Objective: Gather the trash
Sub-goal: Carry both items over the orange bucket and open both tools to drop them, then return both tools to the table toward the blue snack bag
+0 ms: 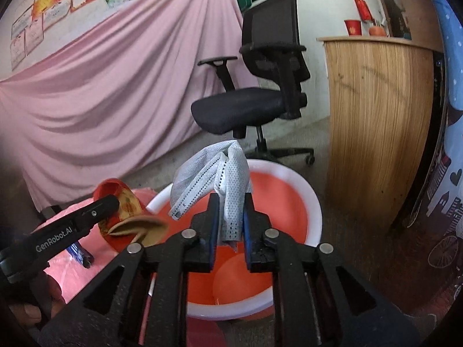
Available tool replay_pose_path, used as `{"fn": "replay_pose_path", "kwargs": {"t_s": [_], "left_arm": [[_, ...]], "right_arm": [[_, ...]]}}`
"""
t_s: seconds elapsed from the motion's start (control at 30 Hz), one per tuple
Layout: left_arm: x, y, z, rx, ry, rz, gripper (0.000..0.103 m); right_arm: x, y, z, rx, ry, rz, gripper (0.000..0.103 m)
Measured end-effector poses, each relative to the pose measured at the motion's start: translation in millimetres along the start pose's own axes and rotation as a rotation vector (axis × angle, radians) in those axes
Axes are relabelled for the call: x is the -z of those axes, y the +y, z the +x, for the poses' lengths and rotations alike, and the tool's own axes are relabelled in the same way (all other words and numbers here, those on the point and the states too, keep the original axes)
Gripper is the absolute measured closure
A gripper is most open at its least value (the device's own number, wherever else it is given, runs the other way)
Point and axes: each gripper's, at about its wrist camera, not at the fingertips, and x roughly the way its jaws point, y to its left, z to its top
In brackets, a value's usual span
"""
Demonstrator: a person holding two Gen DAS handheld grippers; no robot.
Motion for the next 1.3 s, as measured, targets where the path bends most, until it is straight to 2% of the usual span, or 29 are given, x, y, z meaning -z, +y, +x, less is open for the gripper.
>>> {"fn": "replay_pose_path", "kwargs": {"t_s": [0.17, 0.27, 0.33, 0.37, 0.47, 0.5, 0.53, 0.6, 0.63, 0.73, 0.93, 1.07, 1.3], "left_arm": [[-1, 10, -5, -0.003, 0.008, -0.034, 0.069], [-1, 16, -21, 0.005, -0.02, -0.044, 0.066], [0, 21, -37, -0.003, -0.062, -0.034, 0.054], [2, 24, -45, -0.009, -0.085, -0.029, 0.051], [8, 35, -73, -0.023, -0.166, -0.007, 0.047], [10, 39, -83, -0.034, -0.192, -0.003, 0.041], [12, 44, -94, -0.05, -0.219, -0.005, 0.03], [17, 55, -113, -0.075, -0.274, -0.015, 0.015], [20, 61, -125, -0.089, -0.31, -0.017, 0.011], [25, 77, -152, -0.139, -0.389, -0.022, 0.002], [41, 107, -192, -0.241, -0.469, -0.038, 0.002], [56, 123, -213, -0.302, -0.513, -0.016, 0.002], [88, 150, -242, -0.389, -0.568, 0.015, 0.002]], "right_arm": [[-5, -5, 5, 0.001, 0.013, 0.016, 0.049], [-6, -4, 3, -0.005, 0.003, 0.015, 0.044], [-8, 0, -3, -0.012, -0.024, 0.009, 0.038], [-9, 1, -6, -0.021, -0.042, 0.006, 0.032], [-12, 8, -19, -0.055, -0.103, 0.0, 0.024], [-13, 11, -23, -0.069, -0.124, -0.003, 0.021], [-14, 14, -28, -0.087, -0.147, -0.005, 0.016], [-14, 22, -40, -0.127, -0.202, -0.01, 0.006], [-15, 26, -46, -0.144, -0.23, -0.014, 0.0], [-14, 42, -63, -0.205, -0.306, -0.033, 0.0], [-6, 81, -86, -0.325, -0.407, -0.114, 0.0], [2, 108, -96, -0.398, -0.439, -0.186, 0.0], [15, 145, -104, -0.48, -0.463, -0.286, 0.0]]}}
